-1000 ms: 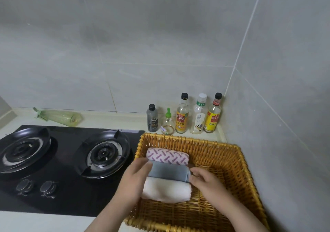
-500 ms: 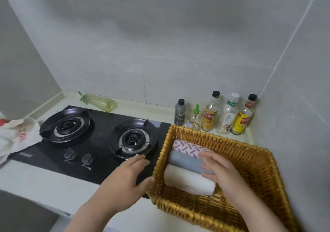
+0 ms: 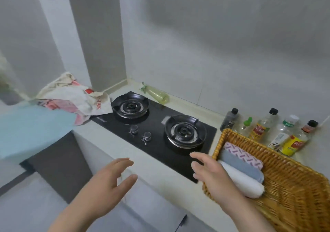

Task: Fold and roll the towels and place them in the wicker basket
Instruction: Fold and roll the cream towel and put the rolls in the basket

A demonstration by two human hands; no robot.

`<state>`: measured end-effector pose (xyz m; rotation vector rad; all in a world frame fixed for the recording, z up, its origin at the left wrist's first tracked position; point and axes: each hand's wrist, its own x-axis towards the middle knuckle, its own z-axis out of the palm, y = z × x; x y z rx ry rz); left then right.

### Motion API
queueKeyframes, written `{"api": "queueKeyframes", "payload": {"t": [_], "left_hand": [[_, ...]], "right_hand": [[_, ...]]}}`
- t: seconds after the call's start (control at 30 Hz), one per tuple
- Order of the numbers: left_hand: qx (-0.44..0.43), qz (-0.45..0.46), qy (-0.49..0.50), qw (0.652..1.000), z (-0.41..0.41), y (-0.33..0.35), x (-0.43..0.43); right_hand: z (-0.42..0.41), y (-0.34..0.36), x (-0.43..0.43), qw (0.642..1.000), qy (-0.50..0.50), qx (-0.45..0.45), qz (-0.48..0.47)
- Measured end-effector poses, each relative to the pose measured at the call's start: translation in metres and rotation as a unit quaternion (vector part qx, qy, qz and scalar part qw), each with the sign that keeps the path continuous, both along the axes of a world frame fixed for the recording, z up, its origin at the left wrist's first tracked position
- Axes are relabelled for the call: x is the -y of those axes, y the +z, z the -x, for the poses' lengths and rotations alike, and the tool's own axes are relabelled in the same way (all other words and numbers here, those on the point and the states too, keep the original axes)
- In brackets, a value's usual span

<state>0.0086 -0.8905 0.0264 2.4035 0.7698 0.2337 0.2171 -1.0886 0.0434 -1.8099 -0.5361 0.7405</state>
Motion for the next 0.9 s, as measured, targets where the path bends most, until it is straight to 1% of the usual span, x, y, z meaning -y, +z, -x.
{"api": "queueKeyframes", "payload": {"t": [0.1,0.3,0.53,0.67,0.8,0.9], "left_hand": [[0.027,0.015,0.053,0.998,0.066,0.004,-0.012],[0.080,0.038,0.165,0.982,0.174,0.018,-0.026],[0.088,0.066,0.225,0.968,0.262,0.019,-0.049],[0.103,0.077,0.241,0.962,0.270,0.023,-0.083],[0.101,0.050,0.220,0.969,0.245,0.034,-0.136],[0.091,0.047,0.200,0.974,0.229,0.036,-0.180]], "right_hand": [[0.050,0.009,-0.028,0.999,0.049,0.013,-0.012],[0.136,0.024,-0.080,0.994,0.109,0.001,-0.026],[0.205,0.030,-0.130,0.983,0.177,0.014,-0.043],[0.220,0.034,-0.169,0.980,0.194,0.014,-0.043],[0.217,0.030,-0.218,0.979,0.195,0.019,-0.056],[0.206,0.022,-0.264,0.980,0.188,0.020,-0.067]]}}
